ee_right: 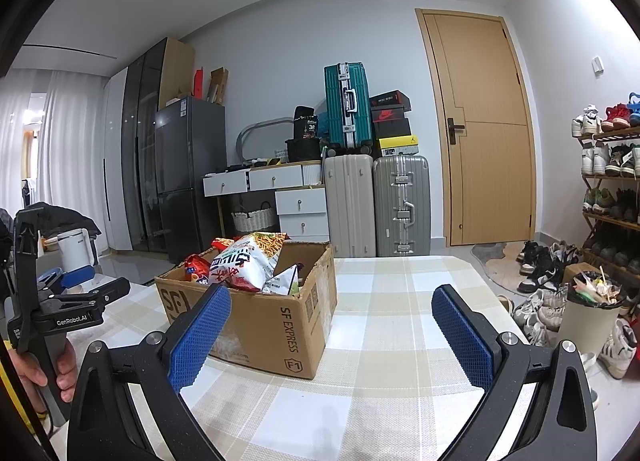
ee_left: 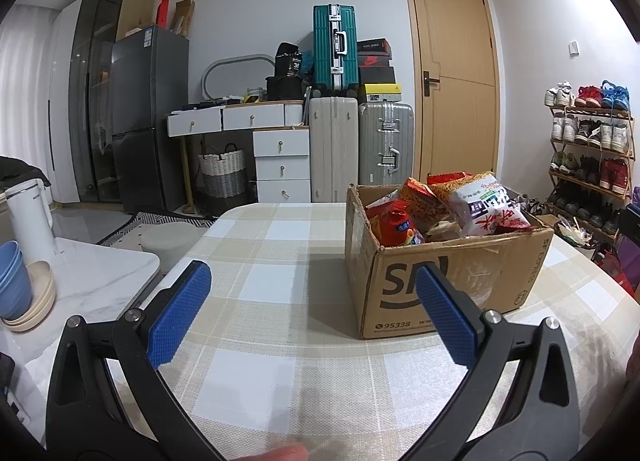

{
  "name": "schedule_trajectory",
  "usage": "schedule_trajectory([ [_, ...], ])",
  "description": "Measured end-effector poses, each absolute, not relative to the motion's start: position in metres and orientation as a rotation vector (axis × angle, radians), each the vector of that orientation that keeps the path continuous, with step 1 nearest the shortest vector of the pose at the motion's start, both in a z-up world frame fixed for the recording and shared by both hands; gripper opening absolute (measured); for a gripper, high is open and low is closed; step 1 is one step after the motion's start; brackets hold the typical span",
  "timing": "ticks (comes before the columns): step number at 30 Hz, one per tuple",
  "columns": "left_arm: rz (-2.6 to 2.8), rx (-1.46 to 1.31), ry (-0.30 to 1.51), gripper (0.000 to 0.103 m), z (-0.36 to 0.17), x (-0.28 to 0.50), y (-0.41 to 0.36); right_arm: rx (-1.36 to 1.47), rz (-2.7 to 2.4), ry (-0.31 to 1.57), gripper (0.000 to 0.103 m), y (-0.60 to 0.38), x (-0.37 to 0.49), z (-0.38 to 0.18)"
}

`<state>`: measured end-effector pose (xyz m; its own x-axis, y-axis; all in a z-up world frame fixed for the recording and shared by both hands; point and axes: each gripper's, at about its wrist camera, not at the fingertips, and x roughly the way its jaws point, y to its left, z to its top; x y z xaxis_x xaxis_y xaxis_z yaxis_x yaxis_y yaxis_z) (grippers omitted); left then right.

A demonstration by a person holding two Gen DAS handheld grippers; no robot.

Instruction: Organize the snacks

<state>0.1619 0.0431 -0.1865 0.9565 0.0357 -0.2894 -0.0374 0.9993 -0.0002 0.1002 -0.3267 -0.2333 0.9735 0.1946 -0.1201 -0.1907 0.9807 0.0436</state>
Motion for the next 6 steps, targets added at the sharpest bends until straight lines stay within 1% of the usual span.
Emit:
schedule_trajectory([
  [6, 0.009, -0.012, 0.289, 0.102, -0.1805, 0.1572, 0.0453, 0.034, 0.191, 0.125, 0.102, -0.3287, 0.1009, -0.2333],
])
